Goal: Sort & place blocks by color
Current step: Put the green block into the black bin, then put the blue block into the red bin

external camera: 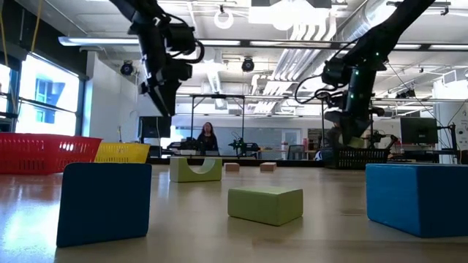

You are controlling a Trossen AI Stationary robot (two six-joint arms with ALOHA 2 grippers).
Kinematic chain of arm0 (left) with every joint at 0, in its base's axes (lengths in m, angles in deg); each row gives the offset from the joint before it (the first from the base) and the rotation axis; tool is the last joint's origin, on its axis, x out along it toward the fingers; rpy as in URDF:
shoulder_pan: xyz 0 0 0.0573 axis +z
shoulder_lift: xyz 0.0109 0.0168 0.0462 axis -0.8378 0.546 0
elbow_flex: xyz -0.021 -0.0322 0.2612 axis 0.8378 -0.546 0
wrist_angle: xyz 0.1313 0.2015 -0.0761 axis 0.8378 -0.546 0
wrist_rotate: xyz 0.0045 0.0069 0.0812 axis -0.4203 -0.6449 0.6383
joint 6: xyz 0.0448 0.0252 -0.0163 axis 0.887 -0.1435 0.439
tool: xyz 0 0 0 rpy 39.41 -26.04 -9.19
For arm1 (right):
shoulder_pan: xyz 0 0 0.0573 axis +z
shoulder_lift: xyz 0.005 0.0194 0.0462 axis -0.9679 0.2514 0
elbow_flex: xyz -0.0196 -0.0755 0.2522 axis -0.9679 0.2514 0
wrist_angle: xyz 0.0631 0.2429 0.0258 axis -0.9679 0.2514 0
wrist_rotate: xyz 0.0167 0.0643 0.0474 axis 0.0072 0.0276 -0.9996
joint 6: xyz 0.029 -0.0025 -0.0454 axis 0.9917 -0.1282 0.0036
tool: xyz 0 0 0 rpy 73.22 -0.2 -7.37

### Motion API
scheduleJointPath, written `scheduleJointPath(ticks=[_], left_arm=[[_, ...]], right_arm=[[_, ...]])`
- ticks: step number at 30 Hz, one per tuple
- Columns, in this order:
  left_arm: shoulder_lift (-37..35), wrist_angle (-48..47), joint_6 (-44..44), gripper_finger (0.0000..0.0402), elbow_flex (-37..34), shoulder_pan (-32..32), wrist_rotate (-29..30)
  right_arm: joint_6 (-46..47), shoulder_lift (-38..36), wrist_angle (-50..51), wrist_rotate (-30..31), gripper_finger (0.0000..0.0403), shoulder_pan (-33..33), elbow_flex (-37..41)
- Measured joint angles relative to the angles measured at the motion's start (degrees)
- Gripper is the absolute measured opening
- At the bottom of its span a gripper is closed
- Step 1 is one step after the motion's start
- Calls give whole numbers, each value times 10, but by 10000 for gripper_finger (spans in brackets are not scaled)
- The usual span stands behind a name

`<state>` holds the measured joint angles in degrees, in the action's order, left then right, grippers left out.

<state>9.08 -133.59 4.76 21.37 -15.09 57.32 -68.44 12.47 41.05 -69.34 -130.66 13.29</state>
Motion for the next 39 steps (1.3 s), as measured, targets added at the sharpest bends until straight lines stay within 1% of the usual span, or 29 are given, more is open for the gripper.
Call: scheduleJointPath(ticks=[10, 13, 19, 22, 30, 33, 39], left_arm=[[0, 5, -19, 184, 0, -71, 0], [0, 3, -18, 184, 0, -96, 0], [0, -25, -18, 184, 0, -148, 0], [0, -36, -18, 184, 0, -176, 0], [-19, -80, -18, 184, 0, -252, 0], [-39, -100, -48, 184, 0, -279, 0], [-92, -104, -112, 184, -22, -336, 0]], right_arm=[[-5, 0, 5, -2, 131, 0, 0], [-3, 0, 5, 1, 150, 0, 0], [0, 0, 5, 2, 204, 0, 0], [1, 0, 5, -3, 218, 0, 0], [10, -5, 6, -3, 222, 9, 0], [10, -23, 7, -2, 222, 15, 0], [11, -81, 8, -3, 222, 38, 0]])
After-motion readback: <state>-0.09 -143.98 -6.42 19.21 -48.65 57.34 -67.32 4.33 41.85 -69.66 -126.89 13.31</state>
